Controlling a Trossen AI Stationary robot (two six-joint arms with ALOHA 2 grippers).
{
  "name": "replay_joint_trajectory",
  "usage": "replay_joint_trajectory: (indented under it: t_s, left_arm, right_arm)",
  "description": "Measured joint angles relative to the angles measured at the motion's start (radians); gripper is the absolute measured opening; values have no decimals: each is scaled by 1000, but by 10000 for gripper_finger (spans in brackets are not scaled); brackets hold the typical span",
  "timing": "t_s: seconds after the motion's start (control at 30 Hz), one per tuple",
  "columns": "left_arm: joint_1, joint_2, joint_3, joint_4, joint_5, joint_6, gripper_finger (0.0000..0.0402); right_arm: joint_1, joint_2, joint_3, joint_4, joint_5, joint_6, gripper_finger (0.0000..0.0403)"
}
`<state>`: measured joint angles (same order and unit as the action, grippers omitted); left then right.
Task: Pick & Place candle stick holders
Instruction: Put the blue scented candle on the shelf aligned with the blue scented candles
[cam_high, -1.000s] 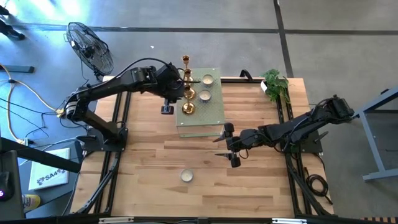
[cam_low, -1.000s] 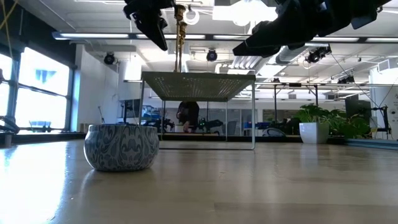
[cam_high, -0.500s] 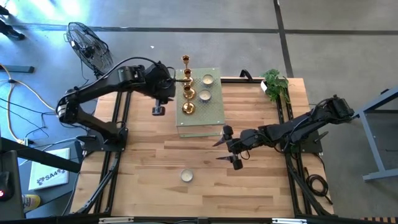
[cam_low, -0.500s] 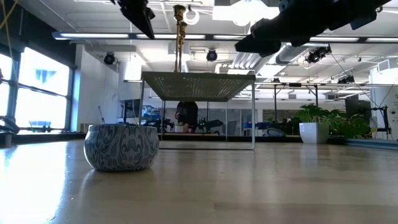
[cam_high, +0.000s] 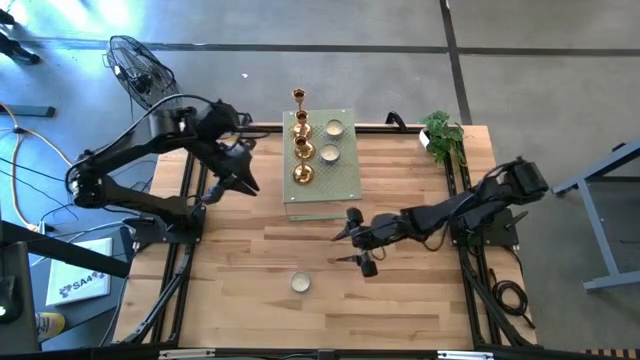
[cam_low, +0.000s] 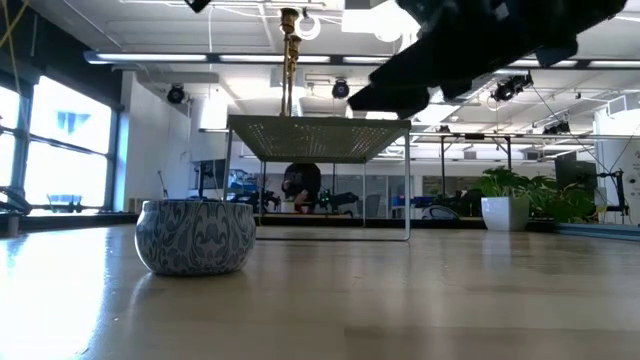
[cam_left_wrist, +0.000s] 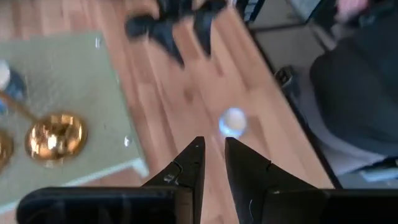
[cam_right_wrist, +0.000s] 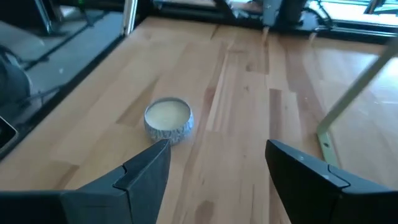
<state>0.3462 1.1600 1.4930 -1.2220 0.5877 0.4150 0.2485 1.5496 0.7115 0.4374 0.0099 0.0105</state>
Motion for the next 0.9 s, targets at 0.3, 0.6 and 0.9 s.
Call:
replay_joint_trajectory:
  t_s: [0.3,0.6,0.9]
  left_arm:
    - [0,-155,-167,197,53,-64,60]
    - [0,-268,-414,384,91,-133,60]
    - [0,-365,-567,509,121,-144,60]
  right_arm:
    - [1,150,340,-460,-21,-16,259]
    - [1,301,725,-870,-29,-13,259]
    - [10,513,1071,-1128,-120,-15,259]
